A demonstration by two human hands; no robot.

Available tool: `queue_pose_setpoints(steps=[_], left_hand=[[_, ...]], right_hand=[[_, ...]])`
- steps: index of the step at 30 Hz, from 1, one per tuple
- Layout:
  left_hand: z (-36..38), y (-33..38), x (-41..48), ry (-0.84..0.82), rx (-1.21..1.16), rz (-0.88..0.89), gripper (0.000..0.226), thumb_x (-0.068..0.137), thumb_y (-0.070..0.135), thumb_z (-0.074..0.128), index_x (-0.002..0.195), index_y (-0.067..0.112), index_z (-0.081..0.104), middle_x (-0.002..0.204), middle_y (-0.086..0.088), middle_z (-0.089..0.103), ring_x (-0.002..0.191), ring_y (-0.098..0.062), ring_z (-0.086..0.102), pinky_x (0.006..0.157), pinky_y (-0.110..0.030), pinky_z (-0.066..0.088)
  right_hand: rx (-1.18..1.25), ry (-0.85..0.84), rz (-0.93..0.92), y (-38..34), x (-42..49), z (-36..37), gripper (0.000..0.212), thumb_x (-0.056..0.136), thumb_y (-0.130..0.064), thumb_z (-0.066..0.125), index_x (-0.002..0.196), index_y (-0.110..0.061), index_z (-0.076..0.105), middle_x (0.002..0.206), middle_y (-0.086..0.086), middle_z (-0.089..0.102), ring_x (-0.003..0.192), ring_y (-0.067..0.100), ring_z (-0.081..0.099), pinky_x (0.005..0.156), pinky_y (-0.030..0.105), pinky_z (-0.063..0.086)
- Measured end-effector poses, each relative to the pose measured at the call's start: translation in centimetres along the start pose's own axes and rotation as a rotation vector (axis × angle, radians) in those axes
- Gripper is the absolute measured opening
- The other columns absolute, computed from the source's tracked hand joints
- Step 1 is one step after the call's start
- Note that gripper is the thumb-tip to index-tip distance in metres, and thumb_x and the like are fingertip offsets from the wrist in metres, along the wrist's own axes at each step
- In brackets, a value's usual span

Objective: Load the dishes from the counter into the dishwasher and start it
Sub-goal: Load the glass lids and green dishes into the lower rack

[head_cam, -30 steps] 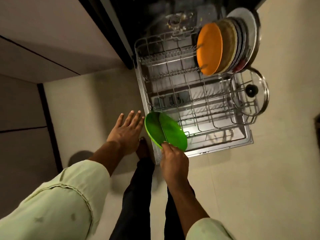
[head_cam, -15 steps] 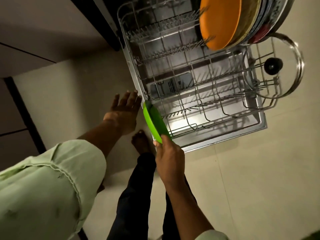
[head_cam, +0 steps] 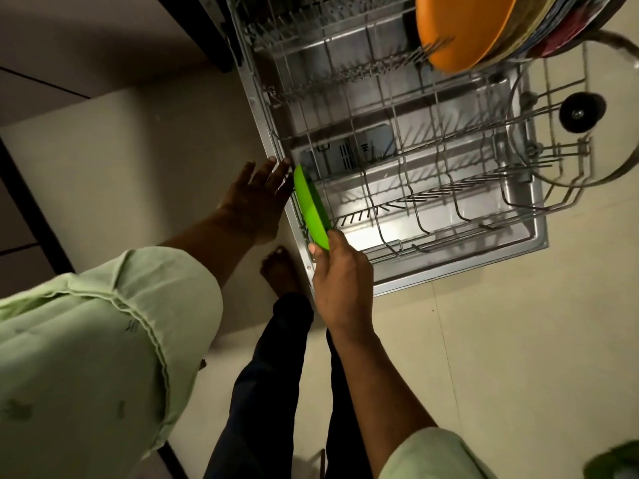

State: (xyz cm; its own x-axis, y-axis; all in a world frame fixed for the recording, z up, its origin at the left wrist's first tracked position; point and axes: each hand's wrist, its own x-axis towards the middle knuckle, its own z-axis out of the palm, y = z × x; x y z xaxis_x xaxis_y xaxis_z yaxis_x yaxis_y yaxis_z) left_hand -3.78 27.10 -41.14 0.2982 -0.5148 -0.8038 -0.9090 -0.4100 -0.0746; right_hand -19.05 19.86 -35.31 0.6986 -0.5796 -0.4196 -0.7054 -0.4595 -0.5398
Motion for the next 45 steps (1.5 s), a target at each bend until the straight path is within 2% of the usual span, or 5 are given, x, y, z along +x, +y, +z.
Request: queue_pose_setpoints(steps=[6, 14, 23, 34, 45], left_hand=[[0.1, -0.6, 1.3, -0.065, 0.048, 0.039, 0.086, 0.099, 0.042, 0.046, 0.157, 0.018, -0.014, 0.163, -0.011, -0.021, 0.152, -0.03, -0.013, 0.122, -0.047, -0.005], [0.0, -0.9, 2.0, -0.092, 0.036, 0.035, 0.093, 0.097, 0.045, 0.05, 0.156, 0.02, -0.018, 0.16, -0.013, -0.028, 0.15, -0.031, -0.018, 0.123, -0.048, -0.006], [-1.0, -1.0, 2.7, -0.162, 0.107, 0.088, 0.1, 0.095, 0.064, 0.043, 0.154, 0.015, -0.02, 0.16, -0.016, -0.027, 0.151, -0.034, -0.013, 0.122, -0.043, -0.004], [-0.8, -0.8, 2.8, -0.137, 0.025, 0.08, 0.109, 0.09, 0.064, 0.053, 0.156, 0.015, -0.018, 0.161, -0.015, -0.025, 0.151, -0.033, -0.013, 0.124, -0.044, -0.002], [-0.7, -1.0, 2.9, -0.115, -0.025, 0.094, 0.112, 0.088, 0.061, 0.058, 0.155, 0.015, -0.018, 0.16, -0.015, -0.026, 0.151, -0.034, -0.013, 0.124, -0.044, -0.002]], right_hand=[[-0.015, -0.006, 0.038, -1.4, 1.8, -0.6, 0.026, 0.098, -0.024, 0.058, 0.115, -0.006, 0.064, 0.092, 0.012, 0.072, 0.085, 0.03, 0.069, 0.066, 0.025, 0.041], [-0.093, -0.176, 0.091, -1.7, 4.4, -1.4, 0.027, 0.1, -0.03, 0.051, 0.119, -0.012, 0.061, 0.102, 0.012, 0.069, 0.098, 0.029, 0.064, 0.068, 0.024, 0.031], [-0.061, -0.128, 0.077, -3.3, 2.9, -0.9, 0.027, 0.098, -0.026, 0.056, 0.117, -0.007, 0.063, 0.093, 0.016, 0.07, 0.09, 0.034, 0.066, 0.069, 0.031, 0.043], [-0.038, -0.167, 0.166, -1.9, 6.4, -0.3, 0.024, 0.099, -0.028, 0.055, 0.113, -0.01, 0.063, 0.097, 0.01, 0.07, 0.092, 0.027, 0.065, 0.067, 0.021, 0.03], [-0.06, -0.266, 0.181, 1.3, 7.5, -0.5, 0.019, 0.097, -0.024, 0.059, 0.105, -0.007, 0.064, 0.095, 0.013, 0.07, 0.091, 0.032, 0.065, 0.067, 0.024, 0.034]])
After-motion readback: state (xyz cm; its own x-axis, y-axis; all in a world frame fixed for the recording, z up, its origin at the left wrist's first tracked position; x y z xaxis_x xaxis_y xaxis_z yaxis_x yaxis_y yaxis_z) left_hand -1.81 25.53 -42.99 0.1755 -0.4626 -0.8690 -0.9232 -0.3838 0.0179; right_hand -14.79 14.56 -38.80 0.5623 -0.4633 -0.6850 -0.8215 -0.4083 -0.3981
